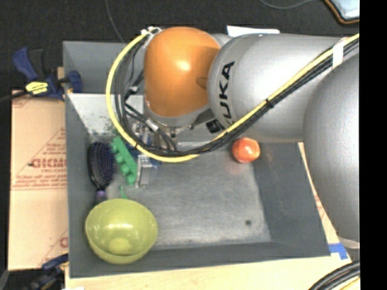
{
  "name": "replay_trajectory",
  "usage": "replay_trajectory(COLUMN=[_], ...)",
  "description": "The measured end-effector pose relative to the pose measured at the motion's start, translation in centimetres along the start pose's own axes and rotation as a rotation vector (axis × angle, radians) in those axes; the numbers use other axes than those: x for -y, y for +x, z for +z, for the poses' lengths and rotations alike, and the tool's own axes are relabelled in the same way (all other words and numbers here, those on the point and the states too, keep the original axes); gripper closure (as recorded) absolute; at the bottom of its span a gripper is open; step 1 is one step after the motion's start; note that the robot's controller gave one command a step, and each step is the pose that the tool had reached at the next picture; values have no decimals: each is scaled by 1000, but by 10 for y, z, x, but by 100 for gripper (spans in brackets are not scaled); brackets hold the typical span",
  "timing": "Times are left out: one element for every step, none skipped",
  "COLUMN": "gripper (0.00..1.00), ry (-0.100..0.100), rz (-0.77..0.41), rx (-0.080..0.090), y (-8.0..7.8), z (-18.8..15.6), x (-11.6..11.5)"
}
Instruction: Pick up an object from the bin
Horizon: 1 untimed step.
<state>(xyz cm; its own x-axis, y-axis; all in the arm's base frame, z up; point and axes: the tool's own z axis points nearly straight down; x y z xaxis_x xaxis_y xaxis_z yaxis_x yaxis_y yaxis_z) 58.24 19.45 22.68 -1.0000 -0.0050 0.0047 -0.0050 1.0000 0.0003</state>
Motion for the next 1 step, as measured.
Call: replay_trajectory(gripper=[0], ry=[-1], rz=[5], rx=[8], y=[-1], z=[-5], x=[1])
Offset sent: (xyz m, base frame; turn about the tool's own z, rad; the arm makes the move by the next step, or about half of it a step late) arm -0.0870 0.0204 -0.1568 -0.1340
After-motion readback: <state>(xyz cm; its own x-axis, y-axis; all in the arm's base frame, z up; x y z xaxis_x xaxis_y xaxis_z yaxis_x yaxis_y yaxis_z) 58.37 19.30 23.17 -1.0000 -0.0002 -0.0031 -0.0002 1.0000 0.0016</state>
